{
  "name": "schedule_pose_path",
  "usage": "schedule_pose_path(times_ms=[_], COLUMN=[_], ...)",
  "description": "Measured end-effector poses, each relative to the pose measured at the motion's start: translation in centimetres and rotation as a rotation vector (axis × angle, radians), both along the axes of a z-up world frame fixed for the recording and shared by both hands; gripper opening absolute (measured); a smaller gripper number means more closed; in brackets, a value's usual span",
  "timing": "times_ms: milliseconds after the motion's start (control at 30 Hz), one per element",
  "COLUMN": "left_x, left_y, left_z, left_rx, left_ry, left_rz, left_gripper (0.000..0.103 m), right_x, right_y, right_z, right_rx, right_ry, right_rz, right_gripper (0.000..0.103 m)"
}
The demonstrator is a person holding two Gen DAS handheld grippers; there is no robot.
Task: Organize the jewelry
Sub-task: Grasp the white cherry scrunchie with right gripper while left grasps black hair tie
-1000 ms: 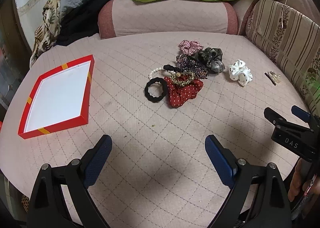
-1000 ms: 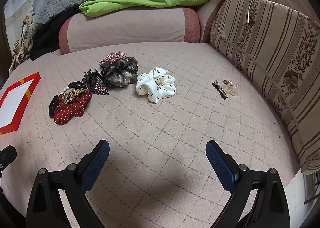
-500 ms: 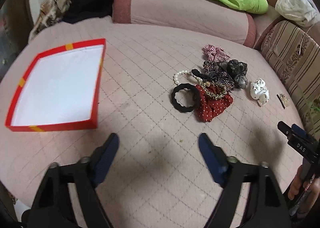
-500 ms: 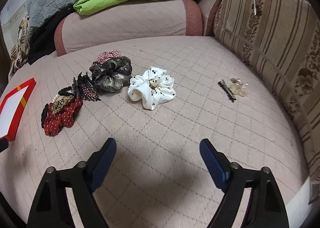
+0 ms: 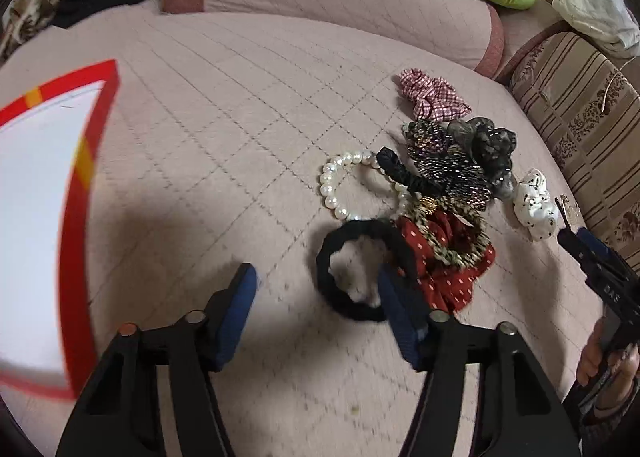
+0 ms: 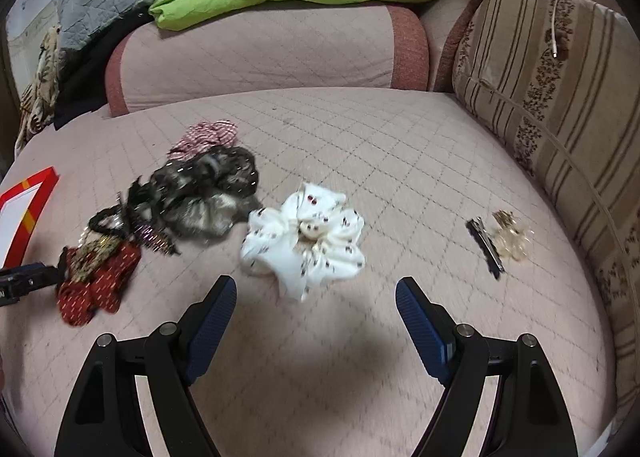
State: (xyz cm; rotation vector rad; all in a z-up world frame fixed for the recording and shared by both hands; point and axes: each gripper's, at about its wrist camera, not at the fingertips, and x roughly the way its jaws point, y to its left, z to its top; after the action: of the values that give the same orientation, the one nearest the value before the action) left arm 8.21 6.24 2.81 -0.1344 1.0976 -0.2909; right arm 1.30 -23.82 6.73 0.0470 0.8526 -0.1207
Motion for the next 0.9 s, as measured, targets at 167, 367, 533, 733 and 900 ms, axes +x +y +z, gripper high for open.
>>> schedule_pose_path(times_ms=[167, 367, 533, 733, 900], left_x=[1.2, 0.9, 0.8, -0.8, -3.2], left_y=[-0.1, -1.0, -1.3, -1.9, -0.8], left_z=[0.0, -0.5, -0.4, 1.8, 4.4], left_rx=[-0.043, -0.002, 0.004, 0.011, -0.019], left_ry=[-0.014, -0.027, -0.004, -0.048, -0.086], left_rz=[-0.032, -0.047, -0.039, -0.041, -0.021], left_gripper=[0.048, 0.021, 0.006, 0.006, 0.006], right_x=[2.7, 4.5, 4.7, 3.2, 0.5], right_y=[-0.4, 0.1, 0.1, -0.3, 0.2], right_z=[-1.2, -2.6, -3.5, -2.2, 0.0], right_rx=[0.020, 0.007, 0.035, 0.116, 0.165], right_ry=[0.020, 0.053, 0.093, 0.081, 0.047], right_rz=[-0.004, -0.021, -0.021, -0.010, 0.011], right_gripper=[0.086, 0.086, 0.042, 0.018, 0.018])
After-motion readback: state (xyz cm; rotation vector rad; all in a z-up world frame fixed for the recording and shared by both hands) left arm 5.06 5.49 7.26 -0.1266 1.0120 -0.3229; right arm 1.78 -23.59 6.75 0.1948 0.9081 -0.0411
